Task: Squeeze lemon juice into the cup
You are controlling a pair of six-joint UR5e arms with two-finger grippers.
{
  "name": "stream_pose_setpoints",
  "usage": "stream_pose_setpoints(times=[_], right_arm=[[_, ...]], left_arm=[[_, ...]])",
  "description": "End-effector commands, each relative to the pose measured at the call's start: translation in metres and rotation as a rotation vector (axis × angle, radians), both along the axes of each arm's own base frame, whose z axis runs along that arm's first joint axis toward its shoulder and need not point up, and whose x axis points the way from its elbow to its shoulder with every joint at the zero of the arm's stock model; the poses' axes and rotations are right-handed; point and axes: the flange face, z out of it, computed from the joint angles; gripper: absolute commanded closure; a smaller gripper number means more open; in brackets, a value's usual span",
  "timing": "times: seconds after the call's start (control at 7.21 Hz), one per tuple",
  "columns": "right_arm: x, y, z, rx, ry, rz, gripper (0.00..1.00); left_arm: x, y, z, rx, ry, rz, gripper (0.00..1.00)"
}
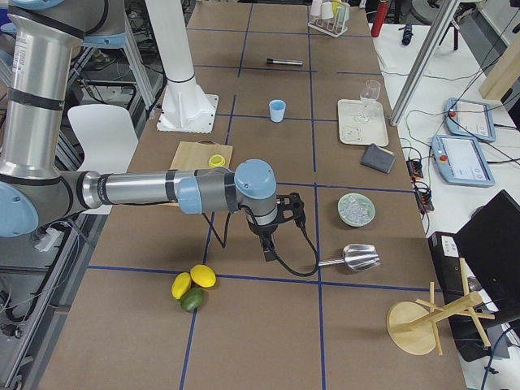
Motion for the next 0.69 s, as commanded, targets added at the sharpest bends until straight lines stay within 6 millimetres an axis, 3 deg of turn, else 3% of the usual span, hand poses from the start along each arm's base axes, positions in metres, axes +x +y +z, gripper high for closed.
stream_pose_setpoints(times=[0.0, 0.14, 0.28, 0.42, 0.56], right_arm=[[-0.023, -0.01, -0.031, 0.14, -0.017, -0.025, 0.0], [-0.071, -0.025, -0.058, 0.194, -0.031, -0.117, 0.0], [-0.126, -0.022, -0.096, 0.146, -0.05, -0.121, 0.0], [-0.187, -0.004, -0.135, 0.103, -0.006, -0.074, 0.0], [-0.241, 0.02, -0.161, 0.042, 0.008, -0.013, 0.0]], left_arm=[[0.001, -0.001, -0.002, 0.008, 0.005, 0.002, 0.0], [0.001, 0.0, -0.002, 0.008, 0.005, 0.002, 0.0], [0.001, 0.0, -0.002, 0.008, 0.005, 0.002, 0.0], [0.001, -0.001, -0.003, 0.011, 0.006, 0.002, 0.0], [0.001, -0.001, -0.003, 0.012, 0.006, 0.004, 0.0]])
